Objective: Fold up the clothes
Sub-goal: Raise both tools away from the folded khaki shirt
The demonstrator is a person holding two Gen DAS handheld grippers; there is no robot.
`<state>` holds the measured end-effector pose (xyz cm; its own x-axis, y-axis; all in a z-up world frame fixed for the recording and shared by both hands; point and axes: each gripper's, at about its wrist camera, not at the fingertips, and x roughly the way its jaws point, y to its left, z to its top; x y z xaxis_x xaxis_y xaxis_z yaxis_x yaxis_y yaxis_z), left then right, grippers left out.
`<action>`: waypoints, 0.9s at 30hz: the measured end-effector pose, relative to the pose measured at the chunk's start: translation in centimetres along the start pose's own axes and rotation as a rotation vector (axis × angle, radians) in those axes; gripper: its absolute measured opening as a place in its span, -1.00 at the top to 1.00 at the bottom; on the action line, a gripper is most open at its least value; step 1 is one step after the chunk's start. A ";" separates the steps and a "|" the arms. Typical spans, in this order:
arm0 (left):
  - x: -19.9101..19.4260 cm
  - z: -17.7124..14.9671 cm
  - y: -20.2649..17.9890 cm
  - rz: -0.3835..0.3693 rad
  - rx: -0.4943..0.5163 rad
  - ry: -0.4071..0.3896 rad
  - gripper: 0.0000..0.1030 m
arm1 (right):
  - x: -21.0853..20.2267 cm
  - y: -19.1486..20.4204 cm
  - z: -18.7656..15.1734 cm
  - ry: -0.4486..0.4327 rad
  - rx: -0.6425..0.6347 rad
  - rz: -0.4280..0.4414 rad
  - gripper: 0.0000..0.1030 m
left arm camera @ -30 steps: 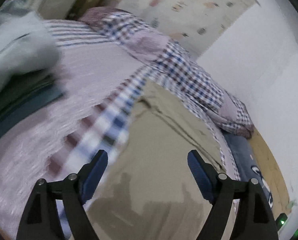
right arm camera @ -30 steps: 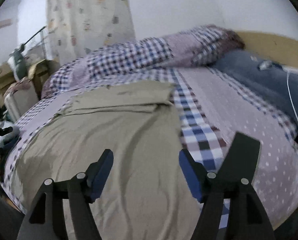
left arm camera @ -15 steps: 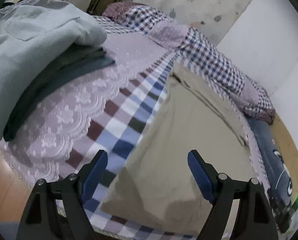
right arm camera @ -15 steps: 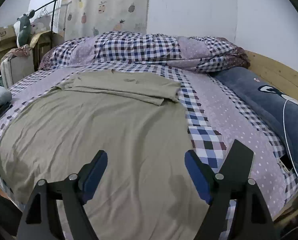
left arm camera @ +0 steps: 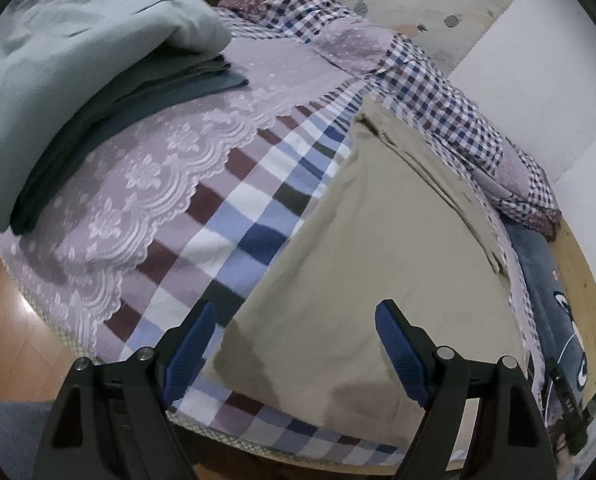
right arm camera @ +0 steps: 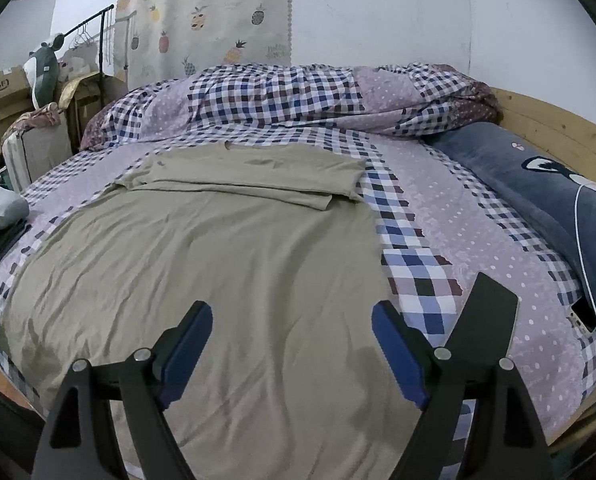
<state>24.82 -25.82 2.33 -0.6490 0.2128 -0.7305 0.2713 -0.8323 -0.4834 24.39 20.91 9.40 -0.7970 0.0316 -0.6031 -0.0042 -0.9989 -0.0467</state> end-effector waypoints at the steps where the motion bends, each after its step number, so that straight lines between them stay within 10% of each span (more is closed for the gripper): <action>1: -0.1 0.0 0.2 -0.003 -0.009 0.003 -0.66 | 0.0 0.1 0.0 0.000 0.001 0.000 -0.66; 27: 3.1 0.1 3.7 -0.056 -0.168 0.128 -0.66 | -1.0 5.5 -1.7 -0.049 -0.227 0.033 -0.67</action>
<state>23.75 -28.29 -1.71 -0.5735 0.3286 -0.7504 0.3587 -0.7229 -0.5906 26.17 15.47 8.36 -0.8231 -0.0081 -0.5678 0.1536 -0.9658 -0.2090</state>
